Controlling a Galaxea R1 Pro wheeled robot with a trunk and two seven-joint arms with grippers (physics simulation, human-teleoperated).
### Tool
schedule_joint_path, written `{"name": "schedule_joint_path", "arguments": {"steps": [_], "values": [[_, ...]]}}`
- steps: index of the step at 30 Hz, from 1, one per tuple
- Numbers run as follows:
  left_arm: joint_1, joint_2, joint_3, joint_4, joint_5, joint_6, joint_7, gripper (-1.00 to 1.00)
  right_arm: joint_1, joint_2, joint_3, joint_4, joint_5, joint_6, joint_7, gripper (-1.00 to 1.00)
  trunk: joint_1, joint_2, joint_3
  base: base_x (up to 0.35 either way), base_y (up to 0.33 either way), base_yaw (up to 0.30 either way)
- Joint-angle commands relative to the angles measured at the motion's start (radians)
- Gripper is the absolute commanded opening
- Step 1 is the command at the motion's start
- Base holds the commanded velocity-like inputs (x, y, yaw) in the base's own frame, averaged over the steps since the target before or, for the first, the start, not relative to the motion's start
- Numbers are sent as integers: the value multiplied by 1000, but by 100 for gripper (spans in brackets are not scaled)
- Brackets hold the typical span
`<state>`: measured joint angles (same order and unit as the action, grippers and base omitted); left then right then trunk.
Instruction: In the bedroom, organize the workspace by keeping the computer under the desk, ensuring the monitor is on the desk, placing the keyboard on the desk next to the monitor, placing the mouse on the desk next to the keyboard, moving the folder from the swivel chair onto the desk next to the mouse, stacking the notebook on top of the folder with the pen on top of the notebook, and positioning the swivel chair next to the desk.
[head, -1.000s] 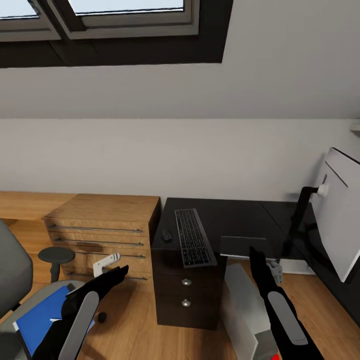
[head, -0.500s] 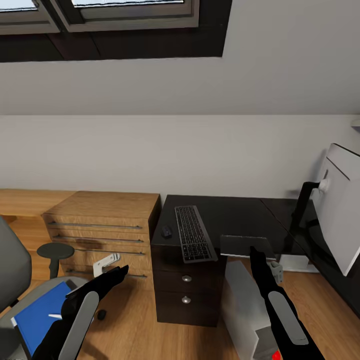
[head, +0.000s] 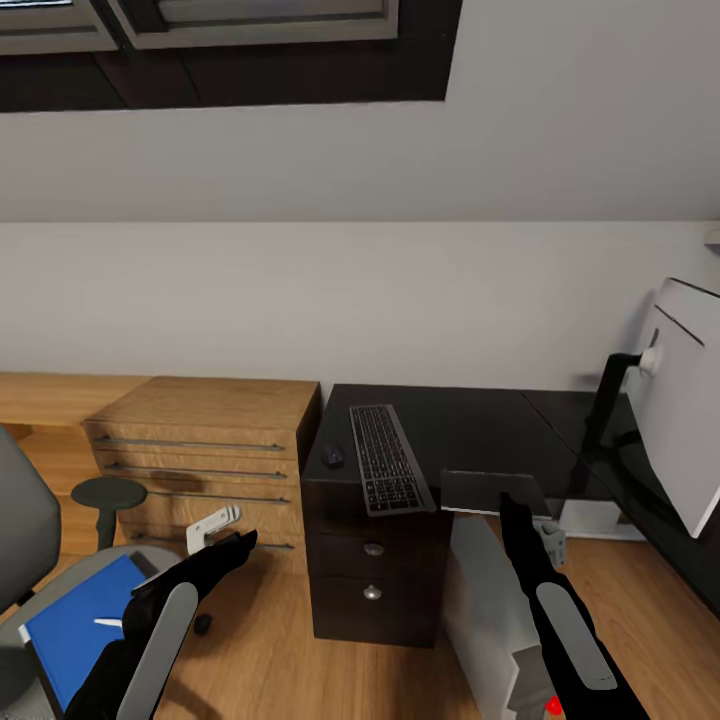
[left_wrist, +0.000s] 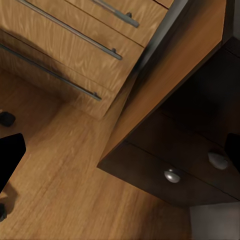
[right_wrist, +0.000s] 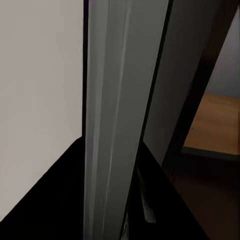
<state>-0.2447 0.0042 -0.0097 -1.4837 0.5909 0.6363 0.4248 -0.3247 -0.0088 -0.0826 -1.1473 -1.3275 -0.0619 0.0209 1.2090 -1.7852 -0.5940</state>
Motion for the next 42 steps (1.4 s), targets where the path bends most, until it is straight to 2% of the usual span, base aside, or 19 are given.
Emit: {"name": "schedule_joint_path", "arguments": {"steps": [1,30,42], "values": [[-1,0,-1,-1,10,2,9,100,-1,0,1,0,-10,-4,2,-100,4,-8,-4,0,0,0],[-1,2,-1,4,9,3,8,100,-1,-2,1,0,-6,-4,2,-100,8,-15,-7,0,0,0],[1,3,-1,6,10,3,7,100,-1,-4,1,4,-4,-6,3,-100,8,-15,-7,109,0,0]]}}
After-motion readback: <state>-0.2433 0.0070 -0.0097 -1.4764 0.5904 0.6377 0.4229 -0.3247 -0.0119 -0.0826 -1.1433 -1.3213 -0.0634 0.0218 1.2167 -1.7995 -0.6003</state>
